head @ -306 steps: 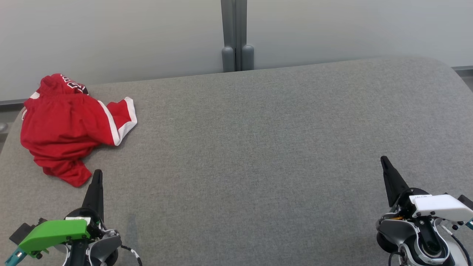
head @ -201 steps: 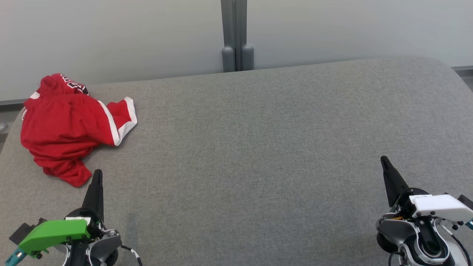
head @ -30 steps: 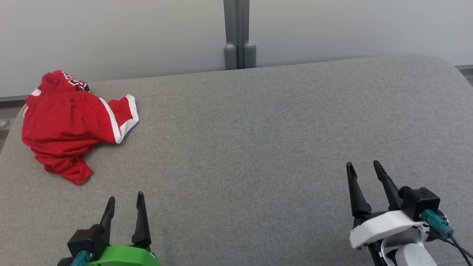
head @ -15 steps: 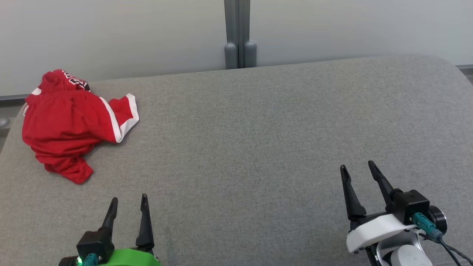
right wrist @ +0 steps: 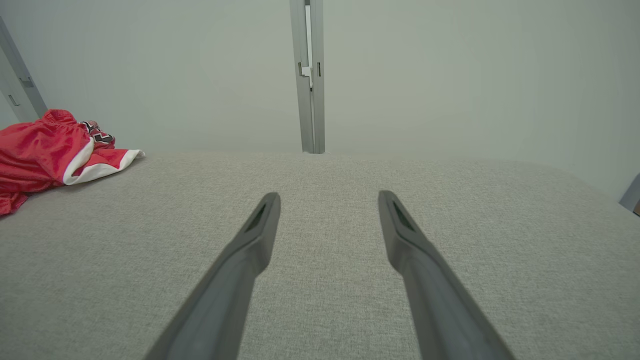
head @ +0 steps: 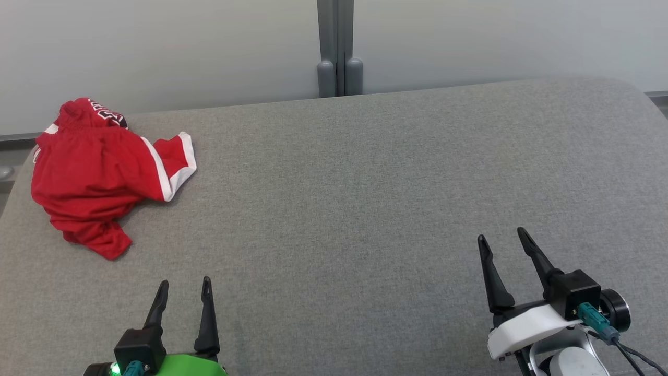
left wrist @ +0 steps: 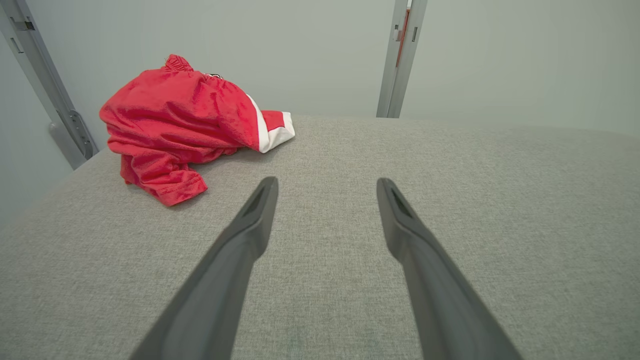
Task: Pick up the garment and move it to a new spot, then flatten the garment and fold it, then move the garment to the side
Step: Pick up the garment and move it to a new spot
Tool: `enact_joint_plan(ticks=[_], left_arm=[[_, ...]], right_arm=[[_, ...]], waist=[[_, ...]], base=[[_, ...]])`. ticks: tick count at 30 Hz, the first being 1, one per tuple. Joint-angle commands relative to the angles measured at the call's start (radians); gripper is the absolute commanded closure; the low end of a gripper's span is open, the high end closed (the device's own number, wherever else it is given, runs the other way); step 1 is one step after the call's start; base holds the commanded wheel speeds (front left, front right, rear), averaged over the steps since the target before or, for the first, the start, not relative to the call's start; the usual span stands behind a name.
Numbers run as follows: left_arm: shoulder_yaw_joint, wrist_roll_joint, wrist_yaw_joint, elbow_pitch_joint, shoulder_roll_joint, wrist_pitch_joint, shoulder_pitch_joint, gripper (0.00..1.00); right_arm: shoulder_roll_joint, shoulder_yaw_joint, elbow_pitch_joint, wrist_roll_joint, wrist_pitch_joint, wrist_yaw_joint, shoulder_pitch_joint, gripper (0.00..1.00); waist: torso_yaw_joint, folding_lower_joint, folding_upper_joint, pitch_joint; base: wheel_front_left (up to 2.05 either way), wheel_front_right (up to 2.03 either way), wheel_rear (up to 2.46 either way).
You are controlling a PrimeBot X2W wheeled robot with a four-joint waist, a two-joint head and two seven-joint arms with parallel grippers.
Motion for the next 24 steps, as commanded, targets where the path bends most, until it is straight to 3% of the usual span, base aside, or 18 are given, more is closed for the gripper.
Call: enact_joint_plan(ticks=[1, 14, 24], left_arm=[[0.002, 0.001, 0.001, 0.003, 0.007, -0.001, 0.007, 0.0], [-0.008, 0.004, -0.004, 0.006, 0.007, -0.001, -0.008, 0.0], [-0.007, 0.014, -0.001, -0.009, 0.006, -0.001, -0.025, 0.0]], right_arm=[[-0.003, 0.001, 0.003, 0.003, -0.004, 0.0, 0.007, 0.0], [-0.003, -0.011, -0.01, 0.002, -0.004, 0.0, 0.013, 0.0], [-0.003, -0.017, -0.021, 0.006, -0.003, 0.0, 0.008, 0.0]], waist=[[0.0, 0.0, 0.0, 0.0], [0.036, 0.0, 0.0, 0.012], [0.248, 0.0, 0.0, 0.036]], base=[[0.0, 0.0, 0.0], [0.0, 0.0, 0.0], [0.0, 0.0, 0.0]])
